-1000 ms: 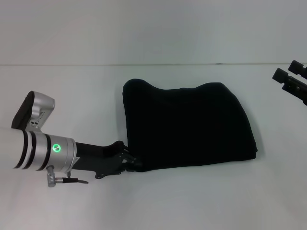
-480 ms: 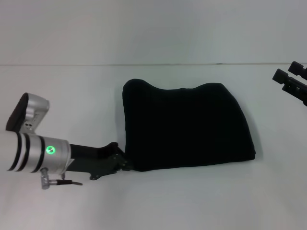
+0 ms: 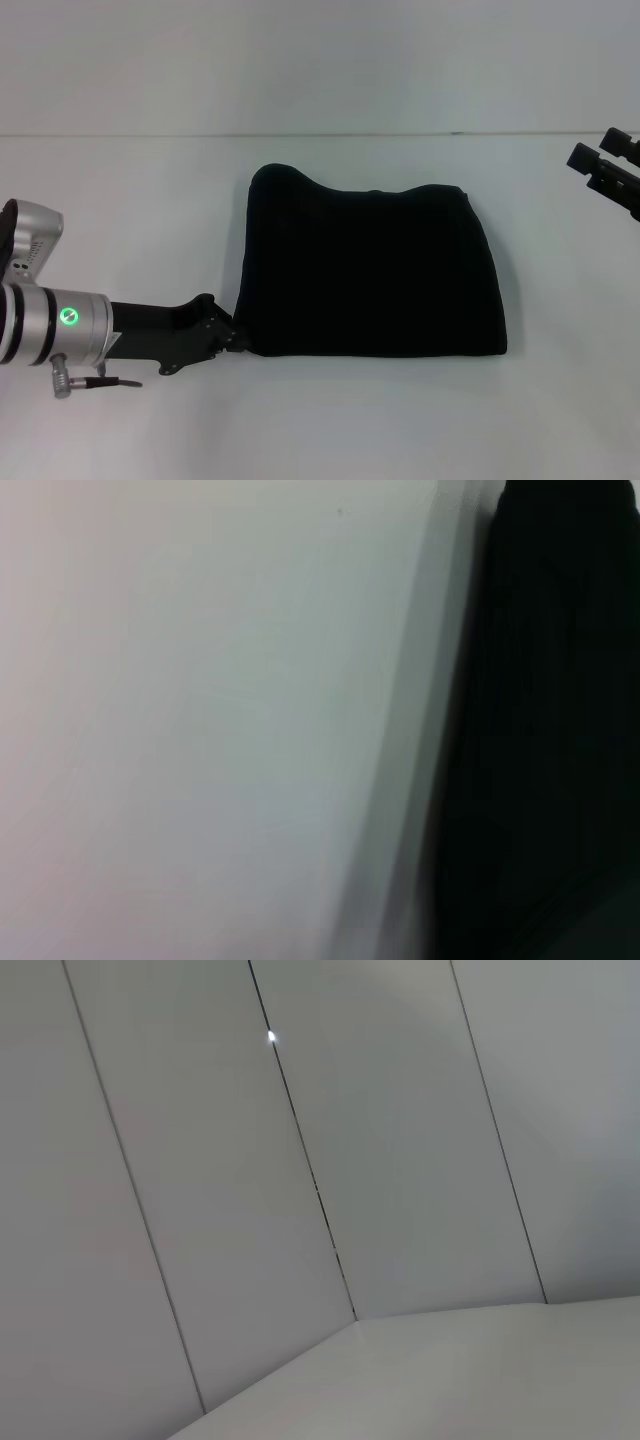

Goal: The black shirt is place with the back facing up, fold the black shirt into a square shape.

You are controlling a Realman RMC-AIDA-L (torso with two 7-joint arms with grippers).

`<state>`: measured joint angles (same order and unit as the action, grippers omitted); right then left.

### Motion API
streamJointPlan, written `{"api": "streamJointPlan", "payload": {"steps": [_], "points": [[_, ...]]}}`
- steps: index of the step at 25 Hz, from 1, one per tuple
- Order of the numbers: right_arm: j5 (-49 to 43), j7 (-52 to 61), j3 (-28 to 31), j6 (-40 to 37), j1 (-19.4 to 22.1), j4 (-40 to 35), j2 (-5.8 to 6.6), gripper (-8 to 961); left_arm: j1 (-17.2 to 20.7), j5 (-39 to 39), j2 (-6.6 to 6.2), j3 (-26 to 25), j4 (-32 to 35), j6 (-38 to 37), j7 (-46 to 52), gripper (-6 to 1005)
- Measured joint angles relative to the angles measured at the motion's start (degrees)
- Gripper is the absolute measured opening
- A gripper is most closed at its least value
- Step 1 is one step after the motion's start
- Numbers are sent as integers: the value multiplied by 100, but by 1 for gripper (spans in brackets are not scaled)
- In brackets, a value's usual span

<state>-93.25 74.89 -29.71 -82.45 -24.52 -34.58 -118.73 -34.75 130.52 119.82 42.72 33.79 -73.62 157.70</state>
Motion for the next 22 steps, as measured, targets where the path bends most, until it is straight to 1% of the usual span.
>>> {"api": "streamJointPlan", "payload": {"steps": [4,7,9,10,11,12,13,15,17,20,22], "points": [[0,0,7,10,-13,22,8,734,-27,-3,-74,-277,-43,-400,-137,37],[-1,0,24,47,-24,29,15,735,5,-3,-111,-481,118,-700,-226,40],[-7,27,25,79,-31,31,16,736,65,8,-176,-642,218,-853,-293,41],[-19,71,27,112,-31,31,25,736,104,8,-230,-748,256,-907,-324,42],[-39,138,18,154,-35,30,35,736,145,-14,-269,-924,316,-990,-453,43],[-76,249,-5,219,-37,20,55,737,181,-43,-304,-1096,377,-1057,-599,86],[-169,397,-31,291,-44,-5,90,737,220,-126,-310,-1285,437,-1152,-845,129],[-460,611,-71,388,-67,-47,155,737,260,-404,-307,-1567,521,-1437,-1715,215],[-861,609,-73,466,-83,-97,198,738,215,-718,-283,-1603,505,-1803,-3066,299],[-1376,376,-74,476,-69,-269,177,735,34,-846,-211,-1550,484,-1952,-4804,422],[-1549,202,-97,230,-71,-340,145,733,-122,-826,-183,-1532,465,-1716,-5453,503]]}}
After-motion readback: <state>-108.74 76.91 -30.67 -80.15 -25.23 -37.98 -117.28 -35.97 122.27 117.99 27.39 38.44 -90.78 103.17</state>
